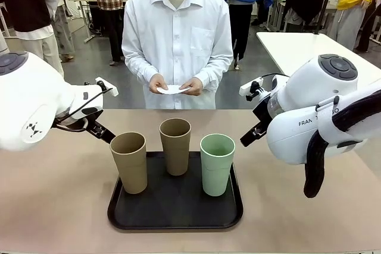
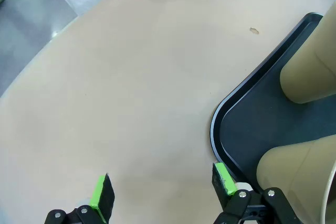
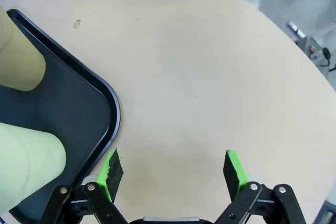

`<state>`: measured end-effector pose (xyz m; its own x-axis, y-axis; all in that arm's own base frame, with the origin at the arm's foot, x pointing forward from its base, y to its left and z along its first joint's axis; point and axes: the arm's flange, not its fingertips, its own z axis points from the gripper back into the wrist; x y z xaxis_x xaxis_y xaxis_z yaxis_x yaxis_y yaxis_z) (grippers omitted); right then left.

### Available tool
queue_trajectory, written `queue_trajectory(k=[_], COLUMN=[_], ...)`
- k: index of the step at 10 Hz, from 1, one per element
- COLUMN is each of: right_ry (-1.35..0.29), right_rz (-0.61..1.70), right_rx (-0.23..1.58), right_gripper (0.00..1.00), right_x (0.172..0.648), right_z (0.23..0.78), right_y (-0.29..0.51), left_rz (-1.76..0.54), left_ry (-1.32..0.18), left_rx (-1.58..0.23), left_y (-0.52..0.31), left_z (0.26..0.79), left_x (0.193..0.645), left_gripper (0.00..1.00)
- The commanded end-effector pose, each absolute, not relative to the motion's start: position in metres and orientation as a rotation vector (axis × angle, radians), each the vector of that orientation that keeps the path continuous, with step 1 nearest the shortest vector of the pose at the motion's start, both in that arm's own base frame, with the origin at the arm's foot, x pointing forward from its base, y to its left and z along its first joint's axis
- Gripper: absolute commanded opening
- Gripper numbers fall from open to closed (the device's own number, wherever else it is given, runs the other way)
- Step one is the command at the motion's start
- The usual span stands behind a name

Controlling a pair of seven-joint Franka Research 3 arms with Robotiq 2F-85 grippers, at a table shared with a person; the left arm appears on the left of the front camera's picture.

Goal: Place coasters on the table and set cups on them.
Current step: Pick up one Reusable plastic cup and place it on a coaster set by the human.

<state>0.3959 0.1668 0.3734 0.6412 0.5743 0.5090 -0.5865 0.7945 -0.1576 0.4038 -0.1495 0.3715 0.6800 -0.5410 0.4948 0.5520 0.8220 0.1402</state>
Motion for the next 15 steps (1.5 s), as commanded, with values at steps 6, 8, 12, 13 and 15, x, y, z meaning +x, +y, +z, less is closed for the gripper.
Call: queue_trajectory(k=[6,8,12,13,15], right_ry=[-0.484,-0.367,-0.163,-0.172,-0.15], right_rz=[0.592,0.474,0.484,0.475,0.515], right_rx=[-0.074,-0.02,0.094,0.107,0.081], right_gripper=[1.0,1.0,1.0,1.0,1.0], right_x=[0.383,0.338,0.211,0.202,0.252], right_z=[0.433,0.46,0.444,0.435,0.498], right_y=[0.133,0.115,0.125,0.121,0.145], left_rz=[-0.638,-0.584,-0.538,-0.515,-0.563], left_ry=[-0.53,-0.388,-0.214,-0.198,-0.192], left_rx=[0.049,-0.09,-0.119,-0.088,-0.116], left_y=[-0.114,-0.103,-0.111,-0.113,-0.118], left_z=[0.418,0.444,0.469,0.467,0.494], left_x=[0.409,0.373,0.264,0.249,0.29], left_gripper=[1.0,1.0,1.0,1.0,1.0])
